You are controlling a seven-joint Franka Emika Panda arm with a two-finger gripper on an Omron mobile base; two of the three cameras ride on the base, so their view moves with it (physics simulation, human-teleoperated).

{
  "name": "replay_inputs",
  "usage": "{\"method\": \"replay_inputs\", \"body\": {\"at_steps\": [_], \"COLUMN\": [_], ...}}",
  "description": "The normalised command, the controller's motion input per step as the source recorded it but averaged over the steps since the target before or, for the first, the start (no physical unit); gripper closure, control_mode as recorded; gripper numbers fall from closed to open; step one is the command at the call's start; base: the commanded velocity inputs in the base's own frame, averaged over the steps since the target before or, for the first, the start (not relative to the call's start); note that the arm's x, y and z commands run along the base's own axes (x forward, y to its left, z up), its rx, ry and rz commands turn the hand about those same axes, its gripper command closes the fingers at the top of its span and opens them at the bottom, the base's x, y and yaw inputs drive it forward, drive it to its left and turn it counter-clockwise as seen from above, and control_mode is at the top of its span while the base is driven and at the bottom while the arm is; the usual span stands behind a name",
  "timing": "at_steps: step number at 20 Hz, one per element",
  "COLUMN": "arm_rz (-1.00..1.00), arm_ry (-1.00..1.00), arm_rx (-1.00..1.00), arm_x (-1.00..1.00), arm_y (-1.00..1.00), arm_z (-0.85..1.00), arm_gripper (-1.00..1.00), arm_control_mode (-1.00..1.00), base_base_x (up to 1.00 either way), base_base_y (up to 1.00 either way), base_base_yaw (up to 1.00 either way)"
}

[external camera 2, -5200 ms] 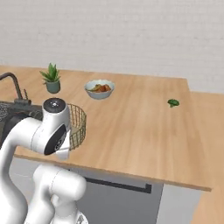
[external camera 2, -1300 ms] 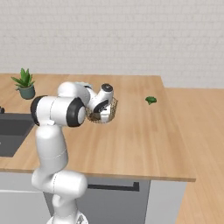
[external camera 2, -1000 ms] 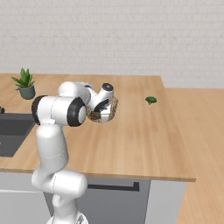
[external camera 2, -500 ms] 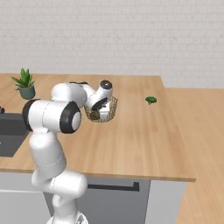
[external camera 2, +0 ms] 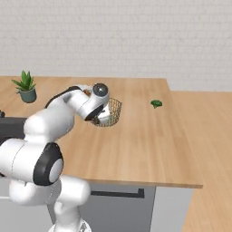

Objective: Open the cabinet, pick up the bread from the cabinet and place it in the basket. Then move the basket to the dining counter.

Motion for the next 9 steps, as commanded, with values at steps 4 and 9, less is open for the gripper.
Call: {"method": "replay_inputs", "body": {"at_steps": [4,9], "arm_rz": [0.23,0.22], "arm_ry": [-0.13,-0.01], "arm_rx": [-0.25,-0.28], "arm_x": [-1.0,-1.0], "arm_y": [0.11,0.0], "arm_z": [0.73,0.6], "arm_gripper": [-1.0,-1.0], "arm_control_mode": [-1.0,-1.0], "base_base_x": [0.0,0.0], "base_base_y": [0.0,0.0], "base_base_yaw": [0.0,0.0]}}
